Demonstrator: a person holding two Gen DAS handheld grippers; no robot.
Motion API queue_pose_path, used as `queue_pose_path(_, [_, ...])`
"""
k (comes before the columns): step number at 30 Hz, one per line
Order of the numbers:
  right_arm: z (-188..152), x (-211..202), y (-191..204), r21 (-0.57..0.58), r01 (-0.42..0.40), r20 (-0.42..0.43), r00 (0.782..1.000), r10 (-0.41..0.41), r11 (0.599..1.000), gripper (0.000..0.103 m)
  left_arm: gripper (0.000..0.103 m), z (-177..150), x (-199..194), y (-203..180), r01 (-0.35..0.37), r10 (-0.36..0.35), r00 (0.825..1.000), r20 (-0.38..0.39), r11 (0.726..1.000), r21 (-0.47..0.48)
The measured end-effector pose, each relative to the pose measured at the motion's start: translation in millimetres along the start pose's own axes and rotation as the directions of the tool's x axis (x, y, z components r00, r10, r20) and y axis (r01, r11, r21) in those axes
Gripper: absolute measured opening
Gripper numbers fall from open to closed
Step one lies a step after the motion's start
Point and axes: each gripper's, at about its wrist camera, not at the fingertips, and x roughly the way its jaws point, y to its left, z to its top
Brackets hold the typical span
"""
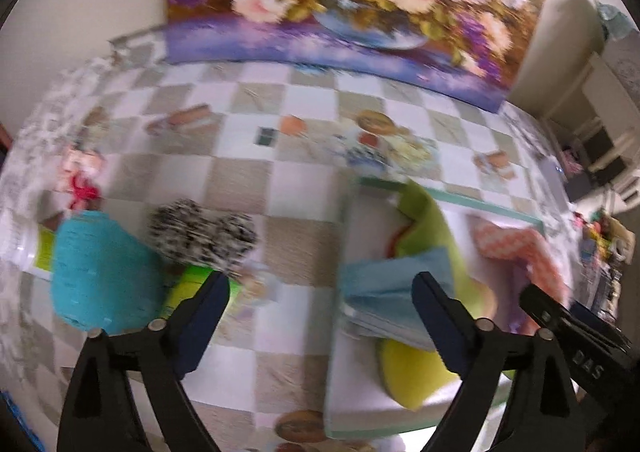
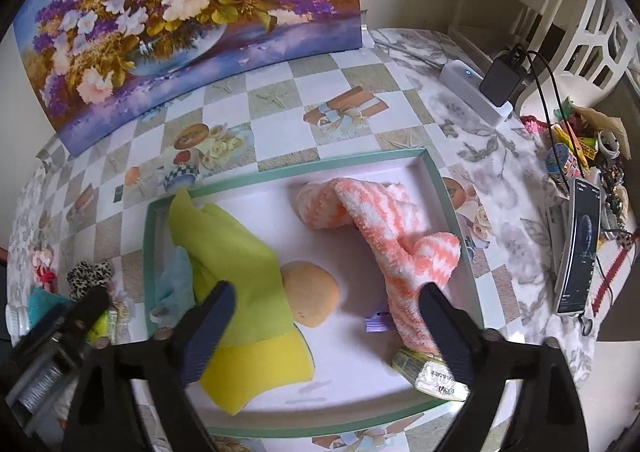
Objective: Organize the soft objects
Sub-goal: 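Open both tools to release the mask and ball into the tray, then move both tools away from the tray toward the leopard scrunchie and pink cloth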
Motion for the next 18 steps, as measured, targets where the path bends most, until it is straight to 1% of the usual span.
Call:
queue_pose_path(2, [-0.5, -1.0, 1.5, -0.01, 0.005, 0.016, 1.0, -0.005, 1.0, 0.103, 0.095, 2.1, -2.8, 6.7, -0.008, 0.008, 1.0, 0.018, 1.0, -0.02])
queue_pose_path(5, [0.2, -2.6, 2.2, -0.015, 0.008, 0.031, 0.999, -0.008, 1.0, 0.103, 0.095, 4.1, -4.8, 14.4, -0.005, 0.006, 1.0, 0.022, 0.999, -0.041])
queue_pose_path(7, [0.2, -2.4, 2.8, -0.015, 0.004, 0.031, 1.0, -0.004, 1.0, 0.103, 0.095, 4.9, -6.0, 18.9, -0.018, 0.019, 0.999, 0.026, 0.999, -0.051])
queue_pose_path(14, [-0.6, -2.0, 6.4, -0.016, -0.016, 0.033, 0.999, 0.016, 1.0, 0.103, 0.095, 7.3, -10.0, 26.8, -0.05, 0.052, 0.998, 0.032, 0.996, -0.072])
queue_pose_path(18, [-1.3, -2.9, 8.0, -0.015, -0.02, 0.028, 0.999, 0.021, 1.0, 0.103, 0.095, 9.1, -16.0, 29.5, -0.065, 0.067, 0.997, 0.04, 0.996, -0.061])
